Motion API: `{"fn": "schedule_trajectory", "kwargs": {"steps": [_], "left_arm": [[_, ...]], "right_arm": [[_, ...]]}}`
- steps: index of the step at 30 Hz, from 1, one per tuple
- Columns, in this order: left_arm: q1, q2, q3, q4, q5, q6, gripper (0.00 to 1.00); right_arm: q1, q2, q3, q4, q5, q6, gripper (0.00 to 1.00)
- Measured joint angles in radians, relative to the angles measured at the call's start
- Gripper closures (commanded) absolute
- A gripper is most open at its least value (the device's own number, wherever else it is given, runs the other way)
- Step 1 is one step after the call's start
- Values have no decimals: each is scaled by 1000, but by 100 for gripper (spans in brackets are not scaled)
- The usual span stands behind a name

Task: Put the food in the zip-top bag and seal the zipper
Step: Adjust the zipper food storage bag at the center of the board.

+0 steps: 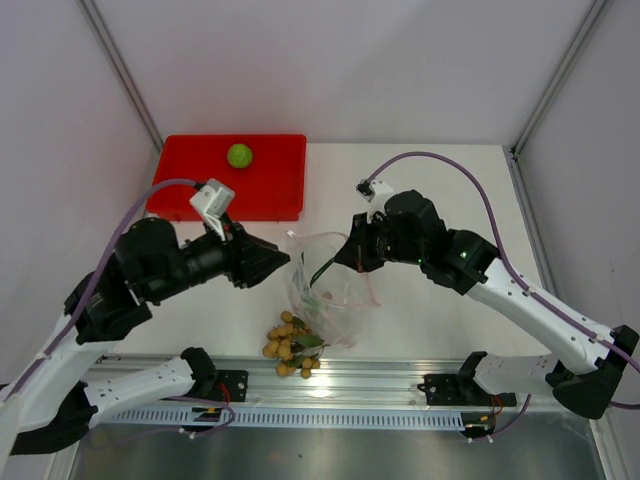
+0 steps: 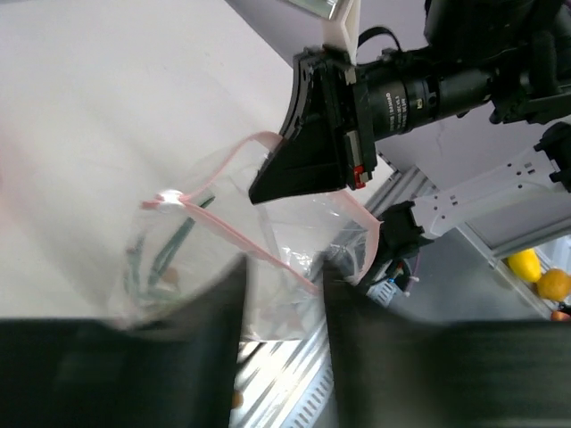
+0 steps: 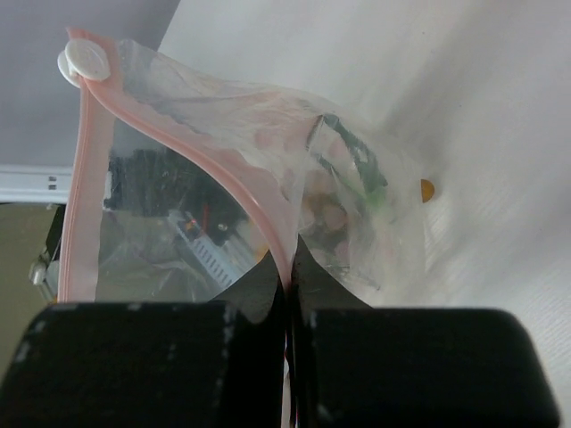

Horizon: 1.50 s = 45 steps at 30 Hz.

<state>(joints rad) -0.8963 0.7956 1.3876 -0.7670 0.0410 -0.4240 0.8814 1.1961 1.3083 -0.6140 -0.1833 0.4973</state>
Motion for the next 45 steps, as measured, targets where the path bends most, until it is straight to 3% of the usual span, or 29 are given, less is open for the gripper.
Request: {"fn": "schedule_trajectory", "kwargs": {"steps": [4, 9, 13, 25, 28, 29, 30, 40, 45], "left_arm": [[0, 47, -76, 19, 54, -46, 30], [0, 115, -131, 39, 125, -98, 24], [-3, 143, -130, 47, 150, -108, 25], [-7, 253, -141, 55, 171, -117, 49], [-8, 272, -140, 55, 172, -116, 73], [-8, 278, -140, 55, 170, -112, 94], [-8, 282, -140, 55, 168, -111, 99], [-10, 288, -69, -21, 54, -61, 99], [-9, 260, 14, -74, 0, -14, 99]], "right_arm": [[28, -2, 0, -4, 83, 0, 100], [62, -9, 0, -14, 179, 0, 100], [89, -11, 2, -26, 250, 0, 100], [191, -7, 96, -98, 468, -36, 100], [208, 0, 115, -115, 519, -51, 100], [212, 2, 116, -119, 532, -55, 100], [216, 3, 117, -122, 541, -58, 100], [199, 10, 103, -127, 594, -77, 100], [149, 10, 71, -121, 596, -82, 93]]}}
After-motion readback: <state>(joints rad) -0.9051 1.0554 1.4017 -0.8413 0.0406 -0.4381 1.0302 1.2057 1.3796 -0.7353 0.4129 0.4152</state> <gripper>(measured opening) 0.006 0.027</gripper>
